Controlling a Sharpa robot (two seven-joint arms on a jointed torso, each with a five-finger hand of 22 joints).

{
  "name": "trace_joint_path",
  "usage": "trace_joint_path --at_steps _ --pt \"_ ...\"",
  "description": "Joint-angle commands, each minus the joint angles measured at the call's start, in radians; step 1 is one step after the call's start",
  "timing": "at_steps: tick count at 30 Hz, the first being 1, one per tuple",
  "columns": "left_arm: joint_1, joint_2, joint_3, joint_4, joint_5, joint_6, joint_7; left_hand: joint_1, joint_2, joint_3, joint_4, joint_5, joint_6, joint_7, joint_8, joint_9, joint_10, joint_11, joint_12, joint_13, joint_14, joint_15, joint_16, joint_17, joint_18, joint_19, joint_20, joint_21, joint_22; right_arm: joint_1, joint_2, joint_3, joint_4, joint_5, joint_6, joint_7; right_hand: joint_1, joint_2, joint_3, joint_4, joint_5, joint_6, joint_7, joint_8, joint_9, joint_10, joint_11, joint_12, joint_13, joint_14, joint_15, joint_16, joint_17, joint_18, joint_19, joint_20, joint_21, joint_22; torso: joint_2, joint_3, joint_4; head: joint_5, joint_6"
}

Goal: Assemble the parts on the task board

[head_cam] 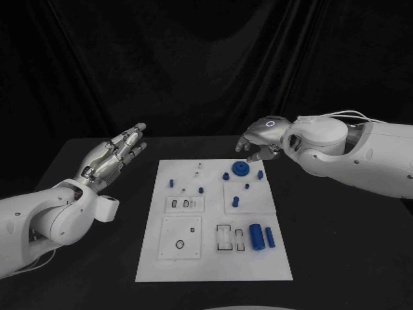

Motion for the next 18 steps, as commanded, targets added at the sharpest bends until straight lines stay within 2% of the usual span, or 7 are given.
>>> trace_joint_path --at_steps 1,2,5,8,10,15,18 --pt "0.003 -0.011 0.001 0.013 -0.012 0.0 0.08 0.01 0.002 0.0 0.007 0.005 0.006 0.0 0.003 0.001 -0.003 -0.004 -0.003 -0.001 0.001 0.007 0.004 0.0 0.011 0.001 0.007 0.005 0.001 -0.005 0.008 0.001 -0.002 -0.028 -0.065 0.018 -0.014 0.0 0.004 0.008 -0.011 0.016 0.002 -0.003 0.002 0.021 -0.001 -0.007 0.002 0.023 0.01 0.016 0.003 0.002 -0.001 0.006 0.013 0.008 0.026 -0.0063 0.0089 -0.009 0.016" --pt "0.004 -0.014 0.001 0.017 -0.012 0.0 0.081 0.011 0.003 0.0 0.007 0.005 0.006 0.0 0.003 0.001 -0.002 -0.004 -0.003 -0.001 0.002 0.008 0.005 0.0 0.011 0.002 0.008 0.005 0.001 -0.006 0.01 0.001 -0.003 -0.029 -0.066 0.021 -0.015 0.001 0.006 0.008 -0.015 0.023 0.001 -0.002 0.002 0.03 -0.001 -0.009 0.002 0.024 0.011 0.023 0.004 0.002 0.001 0.007 0.017 0.012 0.034 -0.0075 0.0103 -0.012 0.023" --pt "0.004 -0.023 0.001 0.027 -0.013 0.0 0.083 0.012 0.004 0.001 0.007 0.008 0.01 0.001 0.003 0.001 -0.002 -0.003 -0.003 -0.001 0.002 0.009 0.005 0.0 0.011 0.003 0.009 0.006 0.002 -0.012 0.019 0.001 -0.008 -0.029 -0.068 0.029 -0.015 0.0 0.011 0.008 -0.021 0.029 0.0 -0.004 0.001 0.043 -0.001 -0.016 0.001 0.025 0.009 0.036 0.007 0.003 0.002 0.007 0.024 0.02 0.042 -0.0091 0.0117 -0.017 0.024" --pt "0.005 -0.033 0.001 0.039 -0.013 -0.002 0.084 0.013 0.005 0.001 0.007 0.009 0.014 0.003 0.004 0.002 -0.002 -0.001 -0.003 -0.001 0.003 0.011 0.005 0.0 0.011 0.003 0.011 0.006 0.002 -0.022 0.031 0.001 -0.018 -0.029 -0.07 0.038 -0.009 -0.001 0.016 0.004 -0.022 0.031 -0.008 -0.008 0.001 0.053 0.0 -0.023 0.001 0.024 0.008 0.045 0.009 0.005 0.001 0.006 0.031 0.027 0.053 -0.0112 0.0162 -0.026 0.035" --pt "0.006 -0.037 0.001 0.044 -0.013 -0.002 0.085 0.013 0.005 0.001 0.007 0.009 0.014 0.004 0.004 0.002 -0.002 -0.001 -0.003 -0.001 0.003 0.011 0.005 0.0 0.011 0.003 0.011 0.006 0.002 -0.027 0.04 0.001 -0.027 -0.029 -0.068 0.042 -0.007 -0.002 0.02 0.003 -0.024 0.044 -0.015 -0.005 0.002 0.061 0.0 -0.031 0.0 0.021 0.006 0.054 0.011 0.006 -0.001 0.005 0.036 0.034 0.057 -0.0108 0.0164 -0.025 0.037" --pt "0.007 -0.04 0.001 0.049 -0.013 0.0 0.086 0.014 0.005 0.001 0.007 0.01 0.016 0.005 0.004 0.002 -0.002 0.0 -0.003 -0.001 0.003 0.012 0.005 0.001 0.011 0.004 0.012 0.007 0.002 -0.042 0.062 0.001 -0.052 -0.029 -0.05 0.047 -0.006 -0.003 0.023 0.004 -0.032 0.046 -0.017 -0.008 0.001 0.069 0.003 -0.036 0.0 0.019 0.003 0.061 0.013 0.004 0.0 0.004 0.058 0.062 0.064 -0.0091 0.0194 -0.023 0.042" --pt "0.007 -0.04 0.001 0.051 -0.013 0.001 0.086 0.014 0.006 0.001 0.007 0.01 0.017 0.006 0.004 0.002 -0.003 0.001 -0.004 -0.001 0.003 0.012 0.005 0.0 0.011 0.004 0.012 0.007 0.002 -0.051 0.07 0.001 -0.063 -0.029 -0.044 0.051 -0.005 -0.003 0.025 0.004 -0.036 0.048 -0.017 -0.01 0.001 0.074 0.004 -0.04 0.0 0.019 0.0 0.067 0.015 0.002 0.001 0.002 0.074 0.081 0.065 -0.0086 0.0186 -0.021 0.036"
